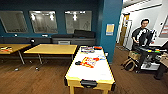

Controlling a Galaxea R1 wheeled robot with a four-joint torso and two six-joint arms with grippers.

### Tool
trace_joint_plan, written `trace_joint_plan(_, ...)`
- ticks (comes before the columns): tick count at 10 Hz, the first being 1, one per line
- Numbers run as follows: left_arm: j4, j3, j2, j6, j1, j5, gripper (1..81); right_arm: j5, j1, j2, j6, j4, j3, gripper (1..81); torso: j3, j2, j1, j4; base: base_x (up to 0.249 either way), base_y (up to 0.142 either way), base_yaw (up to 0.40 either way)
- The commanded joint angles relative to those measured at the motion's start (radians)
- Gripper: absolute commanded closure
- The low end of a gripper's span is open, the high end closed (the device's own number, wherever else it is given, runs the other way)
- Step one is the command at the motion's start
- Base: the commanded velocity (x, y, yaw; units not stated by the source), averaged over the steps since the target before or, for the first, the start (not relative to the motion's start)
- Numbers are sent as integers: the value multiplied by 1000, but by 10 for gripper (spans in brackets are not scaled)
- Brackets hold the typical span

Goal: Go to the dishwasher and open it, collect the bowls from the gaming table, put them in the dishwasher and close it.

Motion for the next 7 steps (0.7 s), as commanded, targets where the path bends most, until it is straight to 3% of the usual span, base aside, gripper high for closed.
trace_joint_plan(1,14,-11,-18,2,-51,24,811,-31,46,-12,-4,-12,-5,811,0,0,0,0,-114,0,0)
trace_joint_plan(7,14,-12,-14,2,-50,24,811,-32,47,-5,-4,-11,-6,811,0,0,0,0,-118,0,0)
